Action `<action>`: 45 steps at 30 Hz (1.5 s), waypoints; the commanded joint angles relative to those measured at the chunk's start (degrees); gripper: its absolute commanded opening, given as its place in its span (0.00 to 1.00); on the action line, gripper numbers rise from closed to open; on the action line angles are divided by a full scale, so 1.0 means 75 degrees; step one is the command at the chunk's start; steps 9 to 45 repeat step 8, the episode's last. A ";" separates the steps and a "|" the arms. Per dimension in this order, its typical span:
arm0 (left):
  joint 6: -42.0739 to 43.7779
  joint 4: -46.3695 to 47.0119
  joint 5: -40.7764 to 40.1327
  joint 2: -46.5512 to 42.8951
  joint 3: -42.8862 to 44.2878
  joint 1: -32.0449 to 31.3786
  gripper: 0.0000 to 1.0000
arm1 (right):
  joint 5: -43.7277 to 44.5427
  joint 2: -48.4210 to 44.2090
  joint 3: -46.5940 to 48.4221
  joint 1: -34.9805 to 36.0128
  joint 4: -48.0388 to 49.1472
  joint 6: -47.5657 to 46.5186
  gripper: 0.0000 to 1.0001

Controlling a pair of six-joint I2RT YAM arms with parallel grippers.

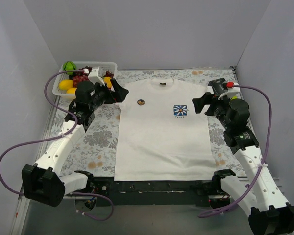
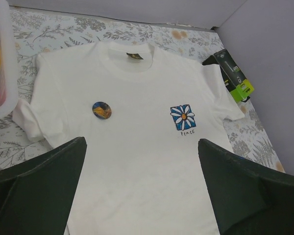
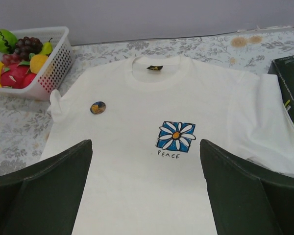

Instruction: Pin the brooch onto the clothing

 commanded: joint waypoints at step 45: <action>-0.0294 0.1035 -0.0480 -0.0966 -0.1087 0.0005 0.98 | 0.0198 0.0128 -0.0750 -0.0031 0.1101 -0.0320 0.97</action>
